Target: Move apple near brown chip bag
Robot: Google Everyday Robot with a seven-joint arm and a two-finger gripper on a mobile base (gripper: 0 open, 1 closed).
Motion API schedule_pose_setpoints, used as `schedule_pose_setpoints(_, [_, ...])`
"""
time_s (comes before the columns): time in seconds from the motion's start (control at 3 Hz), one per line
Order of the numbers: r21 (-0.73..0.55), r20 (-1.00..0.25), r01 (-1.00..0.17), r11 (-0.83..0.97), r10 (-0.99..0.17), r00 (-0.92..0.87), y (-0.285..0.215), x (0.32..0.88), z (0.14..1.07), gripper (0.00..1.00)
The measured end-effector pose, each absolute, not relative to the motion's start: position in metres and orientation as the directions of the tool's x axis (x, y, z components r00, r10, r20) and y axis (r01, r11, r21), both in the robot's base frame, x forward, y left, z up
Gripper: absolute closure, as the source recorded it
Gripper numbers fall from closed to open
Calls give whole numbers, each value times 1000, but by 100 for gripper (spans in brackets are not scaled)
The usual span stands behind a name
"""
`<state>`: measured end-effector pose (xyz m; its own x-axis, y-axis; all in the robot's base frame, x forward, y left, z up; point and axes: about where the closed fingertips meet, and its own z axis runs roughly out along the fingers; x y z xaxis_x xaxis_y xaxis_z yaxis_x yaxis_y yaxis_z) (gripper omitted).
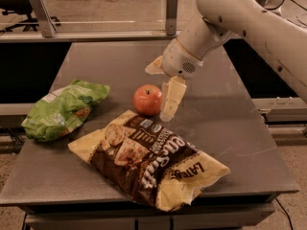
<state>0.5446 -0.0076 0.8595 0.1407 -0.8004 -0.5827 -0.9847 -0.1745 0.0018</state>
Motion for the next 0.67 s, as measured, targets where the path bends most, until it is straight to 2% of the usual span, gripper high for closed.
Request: schedule_pose_setpoints(0.67, [-121,-615,-982,-143,-766,187,-57,557,916,0])
